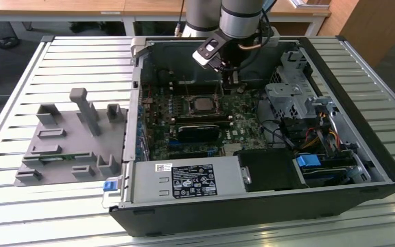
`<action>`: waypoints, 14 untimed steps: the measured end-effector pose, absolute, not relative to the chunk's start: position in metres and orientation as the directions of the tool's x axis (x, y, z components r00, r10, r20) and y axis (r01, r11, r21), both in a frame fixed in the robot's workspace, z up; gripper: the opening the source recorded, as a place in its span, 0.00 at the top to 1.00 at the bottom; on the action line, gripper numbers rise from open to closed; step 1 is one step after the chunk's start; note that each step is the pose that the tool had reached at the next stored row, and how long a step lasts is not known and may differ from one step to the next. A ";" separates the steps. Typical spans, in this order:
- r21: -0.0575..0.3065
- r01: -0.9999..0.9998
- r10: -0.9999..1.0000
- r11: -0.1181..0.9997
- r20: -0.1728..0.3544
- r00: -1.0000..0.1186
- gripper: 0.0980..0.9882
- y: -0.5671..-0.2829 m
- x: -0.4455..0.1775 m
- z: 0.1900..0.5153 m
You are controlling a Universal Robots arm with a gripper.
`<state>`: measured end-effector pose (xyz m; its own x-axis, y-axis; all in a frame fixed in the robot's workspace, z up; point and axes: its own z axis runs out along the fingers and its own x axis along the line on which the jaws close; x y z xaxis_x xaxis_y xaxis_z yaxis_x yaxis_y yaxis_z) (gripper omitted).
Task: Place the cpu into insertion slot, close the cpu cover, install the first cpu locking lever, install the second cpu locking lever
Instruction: 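Close the cpu cover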
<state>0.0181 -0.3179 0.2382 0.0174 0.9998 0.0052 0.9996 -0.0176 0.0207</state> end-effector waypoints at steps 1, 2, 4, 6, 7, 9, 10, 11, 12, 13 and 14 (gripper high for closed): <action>0.021 1.000 1.000 -0.018 0.005 0.017 0.99 -0.318 0.017 0.238; 0.021 1.000 1.000 -0.018 0.005 0.017 0.99 -0.318 0.016 0.238; 0.021 1.000 1.000 -0.018 0.005 0.017 0.99 -0.318 0.013 0.237; 0.021 1.000 1.000 -0.018 0.005 0.018 0.99 -0.318 0.010 0.236; 0.021 1.000 1.000 -0.018 0.005 0.018 0.99 -0.318 0.009 0.236; 0.021 1.000 1.000 -0.018 0.005 0.017 0.99 -0.318 0.007 0.235; 0.021 1.000 1.000 -0.017 0.005 0.017 0.99 -0.318 0.006 0.235; 0.021 1.000 1.000 -0.018 0.005 0.017 0.99 -0.318 0.005 0.234; 0.021 1.000 1.000 -0.018 0.005 0.017 0.99 -0.318 0.003 0.234; 0.021 1.000 1.000 -0.018 0.005 0.018 0.99 -0.318 0.001 0.233; 0.021 1.000 1.000 -0.018 0.005 0.017 0.99 -0.318 -0.002 0.232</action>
